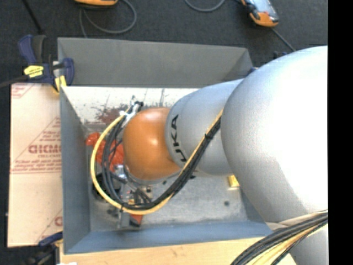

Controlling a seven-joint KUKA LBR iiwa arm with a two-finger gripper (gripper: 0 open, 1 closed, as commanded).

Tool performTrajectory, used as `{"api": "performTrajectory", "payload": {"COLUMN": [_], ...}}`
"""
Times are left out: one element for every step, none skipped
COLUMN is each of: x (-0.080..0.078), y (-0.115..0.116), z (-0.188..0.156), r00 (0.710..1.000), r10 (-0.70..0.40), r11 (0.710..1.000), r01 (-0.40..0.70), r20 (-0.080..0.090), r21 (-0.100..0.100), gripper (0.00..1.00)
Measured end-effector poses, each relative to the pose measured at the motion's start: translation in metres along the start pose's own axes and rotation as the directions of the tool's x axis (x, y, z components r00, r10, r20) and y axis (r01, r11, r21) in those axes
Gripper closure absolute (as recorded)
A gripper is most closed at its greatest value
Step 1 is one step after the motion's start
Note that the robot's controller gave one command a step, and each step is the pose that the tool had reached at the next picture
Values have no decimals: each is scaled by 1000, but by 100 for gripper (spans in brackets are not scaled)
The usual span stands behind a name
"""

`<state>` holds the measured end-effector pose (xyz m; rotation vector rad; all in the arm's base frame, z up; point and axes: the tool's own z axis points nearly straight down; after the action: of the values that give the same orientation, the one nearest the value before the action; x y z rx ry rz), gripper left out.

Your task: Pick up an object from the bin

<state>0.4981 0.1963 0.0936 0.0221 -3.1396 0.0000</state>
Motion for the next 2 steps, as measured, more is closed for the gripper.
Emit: {"api": "performTrajectory", "payload": {"x": [-25, -25], "y": [9, 9], "z": [20, 20], "r00": [1000, 1000], "r10": [-16, -16], "r11": [1000, 1000], "r01": [16, 16], "r20": [12, 12], "r21": [-5, -5], "gripper": [100, 100]}}
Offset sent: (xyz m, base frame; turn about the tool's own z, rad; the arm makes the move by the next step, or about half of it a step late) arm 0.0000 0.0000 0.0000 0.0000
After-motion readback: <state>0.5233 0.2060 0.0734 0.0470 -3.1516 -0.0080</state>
